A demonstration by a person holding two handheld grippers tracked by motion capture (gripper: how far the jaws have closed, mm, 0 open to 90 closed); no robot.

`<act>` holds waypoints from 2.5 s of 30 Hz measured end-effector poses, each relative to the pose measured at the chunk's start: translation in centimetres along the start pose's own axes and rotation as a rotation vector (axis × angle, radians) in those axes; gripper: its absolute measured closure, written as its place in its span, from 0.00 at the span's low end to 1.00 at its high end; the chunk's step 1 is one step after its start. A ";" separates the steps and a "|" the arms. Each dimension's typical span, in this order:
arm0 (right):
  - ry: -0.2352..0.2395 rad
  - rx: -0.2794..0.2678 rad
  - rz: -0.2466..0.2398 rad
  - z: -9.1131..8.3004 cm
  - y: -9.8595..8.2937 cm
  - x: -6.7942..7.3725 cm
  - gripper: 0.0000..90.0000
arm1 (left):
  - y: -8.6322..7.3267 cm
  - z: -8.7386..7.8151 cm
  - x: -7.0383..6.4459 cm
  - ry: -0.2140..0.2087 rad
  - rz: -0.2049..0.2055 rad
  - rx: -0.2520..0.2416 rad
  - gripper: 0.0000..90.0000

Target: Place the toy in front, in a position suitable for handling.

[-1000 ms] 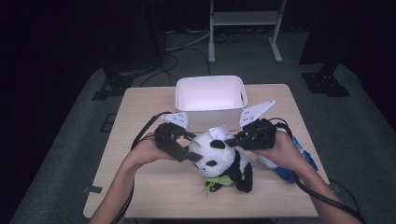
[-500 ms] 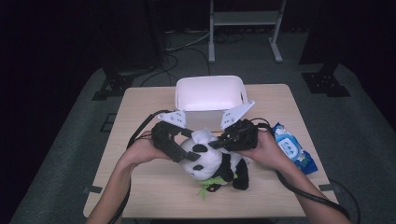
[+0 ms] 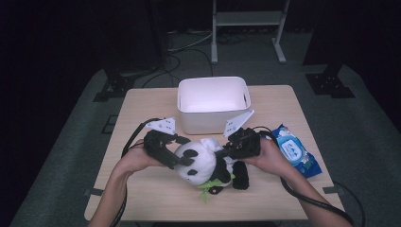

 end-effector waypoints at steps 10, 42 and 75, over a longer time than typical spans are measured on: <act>-0.018 0.008 0.039 -1.5 -1.5 -0.7 0.94 | -0.9 -0.3 0.3 0.001 -0.020 -0.045 0.25; -0.307 0.053 0.510 -9.2 -20.3 -10.8 0.87 | -4.6 2.5 1.4 -0.015 -0.078 0.011 0.27; -0.223 -0.008 0.325 -8.1 -13.2 -7.3 0.72 | -3.8 2.0 2.7 0.060 -0.071 0.018 0.27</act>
Point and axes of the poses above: each handheld gripper's, and its own axes: z roughly forward along the jaws, y roughly out of its top, x roughly to its left, the point moved 9 cm from there along z, roughly forward along the jaws, and after that the axes turned 2 degrees about -x, right-handed, at the moved point
